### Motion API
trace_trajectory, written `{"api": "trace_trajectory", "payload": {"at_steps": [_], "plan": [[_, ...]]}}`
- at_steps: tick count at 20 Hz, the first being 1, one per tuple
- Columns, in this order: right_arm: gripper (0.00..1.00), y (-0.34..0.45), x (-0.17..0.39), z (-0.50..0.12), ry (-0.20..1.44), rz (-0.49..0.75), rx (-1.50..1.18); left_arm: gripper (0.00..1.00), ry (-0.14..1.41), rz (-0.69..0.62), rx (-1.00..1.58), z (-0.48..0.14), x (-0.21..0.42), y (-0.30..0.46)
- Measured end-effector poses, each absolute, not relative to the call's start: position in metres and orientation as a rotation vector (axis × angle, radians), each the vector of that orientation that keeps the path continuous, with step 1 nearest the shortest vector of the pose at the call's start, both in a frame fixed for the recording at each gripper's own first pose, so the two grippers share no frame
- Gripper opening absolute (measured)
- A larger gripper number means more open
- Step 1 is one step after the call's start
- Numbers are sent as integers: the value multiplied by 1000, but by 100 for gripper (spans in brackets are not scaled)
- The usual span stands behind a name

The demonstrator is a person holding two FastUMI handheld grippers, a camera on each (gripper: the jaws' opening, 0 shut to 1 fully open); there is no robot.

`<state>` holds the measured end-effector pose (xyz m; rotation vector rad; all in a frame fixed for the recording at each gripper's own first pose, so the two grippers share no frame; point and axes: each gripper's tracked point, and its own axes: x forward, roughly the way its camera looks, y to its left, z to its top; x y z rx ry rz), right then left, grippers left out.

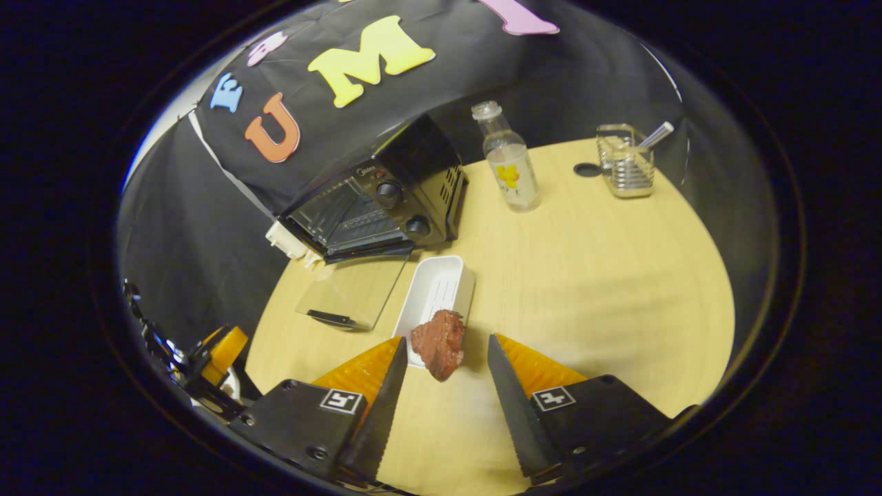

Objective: Open the electric oven with the left hand, put the food in, and close the electric oven.

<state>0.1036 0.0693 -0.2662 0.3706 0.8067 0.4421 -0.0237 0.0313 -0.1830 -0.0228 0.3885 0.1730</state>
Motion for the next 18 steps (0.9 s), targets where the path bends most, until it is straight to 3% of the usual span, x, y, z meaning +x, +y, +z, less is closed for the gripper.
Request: {"api": "trace_trajectory", "payload": {"at_steps": [1, 2, 5, 6, 7, 8, 11, 18], "plan": [[71, 73, 107, -271, 835, 455, 400, 97, 389, 194, -31, -178, -33, 33], [56, 76, 109, -276, 857, 465, 422, 97, 388, 208, -50, -172, -42, 31], [44, 83, 112, -282, 912, 476, 521, 97, 379, 256, -75, -161, -67, 36], [23, 83, 113, -286, 930, 471, 549, 97, 374, 270, -81, -157, -74, 38], [17, 82, 113, -284, 943, 462, 585, 97, 371, 281, -87, -156, -79, 38], [19, 83, 111, -284, 957, 469, 615, 97, 367, 287, -89, -155, -85, 39], [15, 84, 106, -272, 942, 469, 656, 97, 351, 300, -81, -150, -102, 51], [13, 116, 53, -200, 744, 451, 686, 97, 290, 248, -74, -142, -162, 89]]}}
